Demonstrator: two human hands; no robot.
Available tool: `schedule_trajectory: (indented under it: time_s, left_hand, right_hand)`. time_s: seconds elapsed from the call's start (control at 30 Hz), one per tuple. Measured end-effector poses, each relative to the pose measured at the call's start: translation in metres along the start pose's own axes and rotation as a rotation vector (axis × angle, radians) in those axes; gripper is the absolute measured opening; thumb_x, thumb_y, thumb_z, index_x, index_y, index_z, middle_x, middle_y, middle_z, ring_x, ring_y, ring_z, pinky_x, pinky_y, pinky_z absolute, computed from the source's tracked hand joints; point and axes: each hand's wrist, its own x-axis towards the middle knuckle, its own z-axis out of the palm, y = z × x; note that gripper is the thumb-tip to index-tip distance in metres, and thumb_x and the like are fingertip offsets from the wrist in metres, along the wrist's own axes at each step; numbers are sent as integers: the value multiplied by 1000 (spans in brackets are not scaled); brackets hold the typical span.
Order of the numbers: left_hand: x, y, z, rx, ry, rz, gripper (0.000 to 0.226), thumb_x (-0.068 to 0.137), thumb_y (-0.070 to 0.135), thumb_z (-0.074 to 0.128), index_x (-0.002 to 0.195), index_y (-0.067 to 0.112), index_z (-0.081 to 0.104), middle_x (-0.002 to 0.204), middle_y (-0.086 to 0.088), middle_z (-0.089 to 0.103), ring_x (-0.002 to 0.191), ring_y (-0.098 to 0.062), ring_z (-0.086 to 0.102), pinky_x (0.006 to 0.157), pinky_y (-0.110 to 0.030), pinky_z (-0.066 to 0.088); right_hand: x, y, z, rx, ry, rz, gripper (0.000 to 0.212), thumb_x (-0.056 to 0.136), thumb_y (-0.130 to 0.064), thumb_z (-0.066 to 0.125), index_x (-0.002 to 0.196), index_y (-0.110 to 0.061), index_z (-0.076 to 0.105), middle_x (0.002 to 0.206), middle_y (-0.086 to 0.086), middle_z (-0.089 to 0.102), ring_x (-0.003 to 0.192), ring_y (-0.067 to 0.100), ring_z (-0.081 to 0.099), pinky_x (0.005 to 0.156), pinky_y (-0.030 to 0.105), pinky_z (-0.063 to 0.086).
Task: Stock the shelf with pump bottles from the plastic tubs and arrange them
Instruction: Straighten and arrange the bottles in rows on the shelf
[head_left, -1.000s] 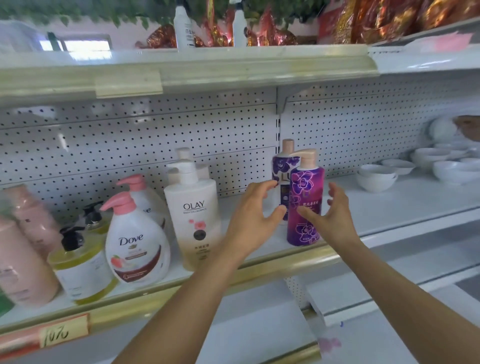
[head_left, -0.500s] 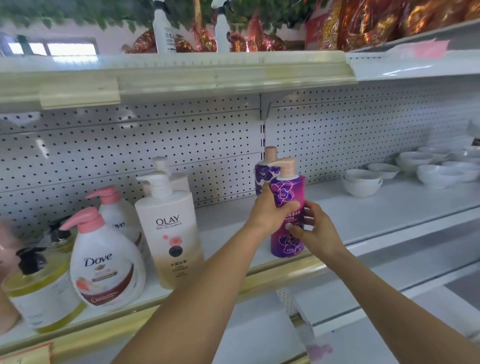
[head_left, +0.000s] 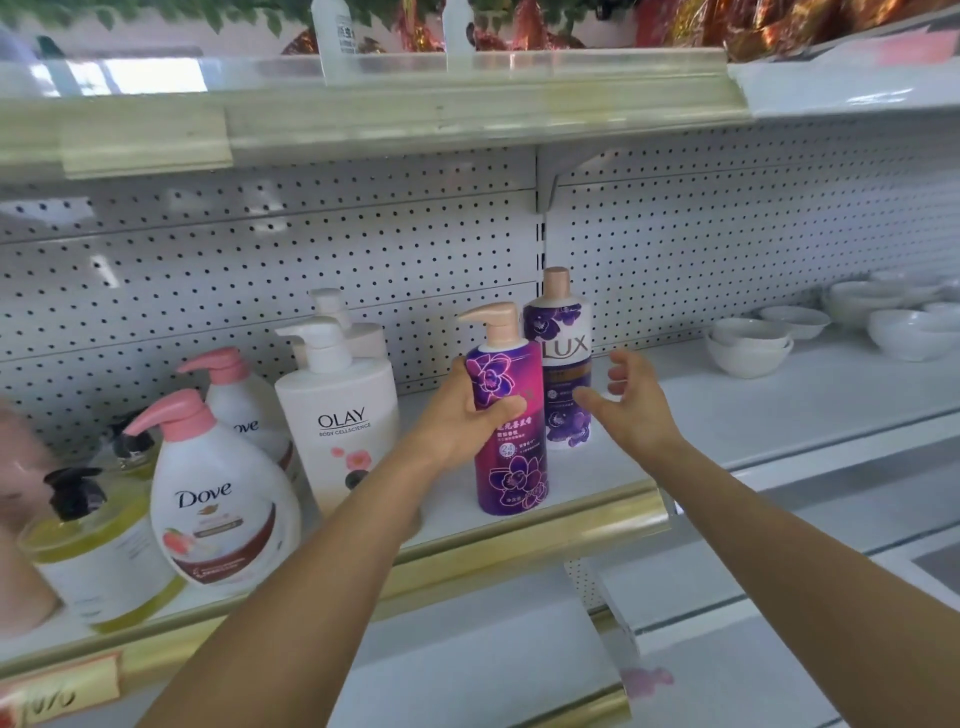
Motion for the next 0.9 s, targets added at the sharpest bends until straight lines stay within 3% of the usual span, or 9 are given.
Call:
schedule_trajectory:
  time_s: [0.13, 0.3, 0.4, 0.5, 0.6, 0.73, 0.9]
  left_hand:
    - [-4, -1, -2, 16, 49, 1, 62, 84, 29, 74, 136, 17, 43, 121, 5, 63, 101, -7, 60, 73, -14, 42]
    - [-11, -2, 8, -50, 153, -37, 66, 80, 32, 78, 132, 21, 41, 112, 10, 59, 102, -10, 59, 87, -29, 47]
    - [-15, -9, 18, -92, 193, -52, 73, 72, 27, 85, 128, 26, 38, 114, 10, 60, 105, -9, 60, 95, -36, 49]
    - [-15, -17, 22, -61, 200, -45, 71, 72, 25, 84, 124, 32, 37, 121, 6, 62, 111, -12, 61, 101, -44, 48]
    - [-13, -17, 18, -45, 157, -60, 67, 77, 22, 80, 128, 26, 37, 122, 4, 63, 113, -13, 60, 103, -46, 47]
    - [-12, -14, 13, -46, 114, -92, 65, 82, 19, 76, 132, 19, 35, 124, 2, 61, 115, -15, 59, 105, -45, 45]
    - [-12, -14, 14, -57, 121, -102, 67, 83, 18, 76, 135, 19, 34, 126, 2, 60, 117, -16, 58, 106, -47, 44]
  right_hand:
    - [26, -3, 13, -3, -43, 42, 91, 76, -24, 82, 147, -13, 27, 148, 9, 35, 134, 26, 40, 109, 40, 37]
    - [47, -7, 37, 38, -43, 85, 108, 54, -34, 91, 140, -18, 28, 131, 10, 49, 120, 27, 51, 104, 48, 45]
    - [59, 9, 56, 46, 33, 52, 116, 39, -53, 83, 135, -23, 28, 126, 9, 52, 117, 31, 53, 98, 53, 48]
    - [56, 8, 61, 28, 54, 30, 110, 41, -53, 78, 133, -21, 27, 124, 11, 51, 115, 34, 52, 94, 55, 49]
    - [50, -2, 57, -29, 59, 35, 104, 35, -58, 74, 121, -17, 33, 113, 10, 55, 103, 32, 58, 85, 53, 53]
    - [38, -5, 47, -79, 46, -13, 87, 54, -46, 85, 117, -14, 34, 109, 7, 55, 100, 27, 58, 81, 47, 54]
    - [21, 5, 28, -91, 16, -66, 79, 60, -38, 88, 113, -19, 32, 106, 1, 54, 95, 20, 57, 80, 41, 52]
